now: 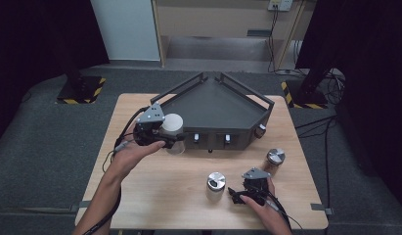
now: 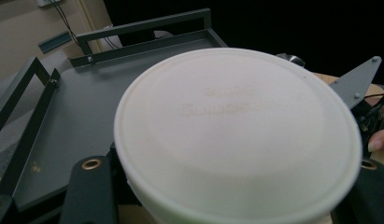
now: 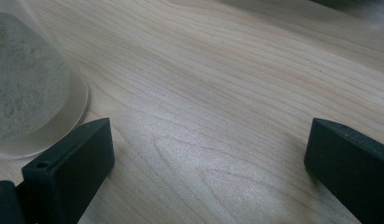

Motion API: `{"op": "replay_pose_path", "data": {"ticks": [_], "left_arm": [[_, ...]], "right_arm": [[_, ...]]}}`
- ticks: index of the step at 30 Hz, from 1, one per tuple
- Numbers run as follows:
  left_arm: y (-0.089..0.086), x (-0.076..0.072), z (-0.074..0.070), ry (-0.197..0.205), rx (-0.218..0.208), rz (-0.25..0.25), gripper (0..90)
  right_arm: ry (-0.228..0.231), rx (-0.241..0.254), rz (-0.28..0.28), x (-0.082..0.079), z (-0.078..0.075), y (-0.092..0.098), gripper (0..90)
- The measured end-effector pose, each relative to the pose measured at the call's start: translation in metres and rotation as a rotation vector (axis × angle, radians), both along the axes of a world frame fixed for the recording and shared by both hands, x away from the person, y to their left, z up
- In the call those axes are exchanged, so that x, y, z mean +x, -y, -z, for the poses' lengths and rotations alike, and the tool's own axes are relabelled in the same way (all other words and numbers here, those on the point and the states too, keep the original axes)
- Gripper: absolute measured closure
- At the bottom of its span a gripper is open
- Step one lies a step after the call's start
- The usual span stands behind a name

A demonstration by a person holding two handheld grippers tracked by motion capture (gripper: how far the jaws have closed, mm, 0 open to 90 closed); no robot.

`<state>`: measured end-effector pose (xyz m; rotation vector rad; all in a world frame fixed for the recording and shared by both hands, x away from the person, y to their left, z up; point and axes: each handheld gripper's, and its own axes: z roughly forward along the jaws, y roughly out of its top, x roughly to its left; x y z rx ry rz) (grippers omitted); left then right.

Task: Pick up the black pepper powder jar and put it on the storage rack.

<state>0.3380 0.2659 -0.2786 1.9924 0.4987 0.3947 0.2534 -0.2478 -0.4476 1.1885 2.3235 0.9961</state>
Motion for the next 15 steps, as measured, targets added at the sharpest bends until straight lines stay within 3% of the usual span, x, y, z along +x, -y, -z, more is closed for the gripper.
{"op": "replay_pose_path", "data": {"ticks": [15], "left_arm": [[0.012,0.019,-0.018,0.001,-0.012,0.009,33.1]], "right_arm": [[0.000,0.000,0.001,0.000,0.000,0.000,1.6]]}}
